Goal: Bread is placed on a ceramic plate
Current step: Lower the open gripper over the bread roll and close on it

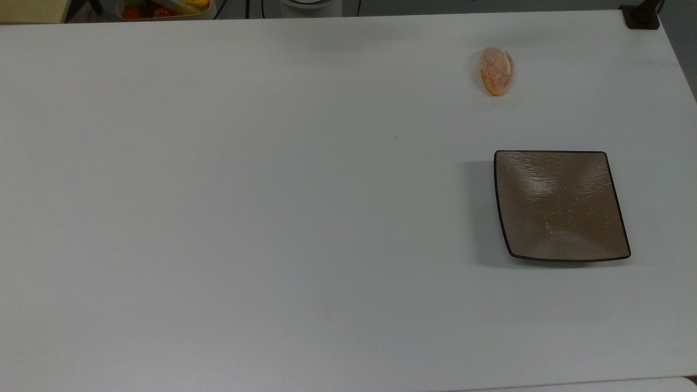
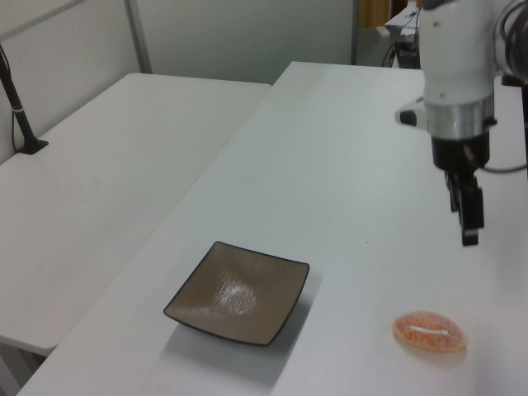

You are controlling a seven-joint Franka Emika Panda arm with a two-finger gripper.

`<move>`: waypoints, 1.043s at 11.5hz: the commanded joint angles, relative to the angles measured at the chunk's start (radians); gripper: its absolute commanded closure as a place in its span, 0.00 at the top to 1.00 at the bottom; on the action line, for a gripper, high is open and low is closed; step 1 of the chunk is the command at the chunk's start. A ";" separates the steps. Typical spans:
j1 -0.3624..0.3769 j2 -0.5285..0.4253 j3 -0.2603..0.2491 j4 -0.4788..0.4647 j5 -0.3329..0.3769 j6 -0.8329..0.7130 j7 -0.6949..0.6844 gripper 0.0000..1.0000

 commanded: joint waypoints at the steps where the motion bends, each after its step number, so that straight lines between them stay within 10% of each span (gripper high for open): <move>1: 0.047 0.029 0.000 -0.090 0.017 0.170 0.115 1.00; 12: 0.090 0.227 -0.001 -0.170 -0.024 0.491 0.181 1.00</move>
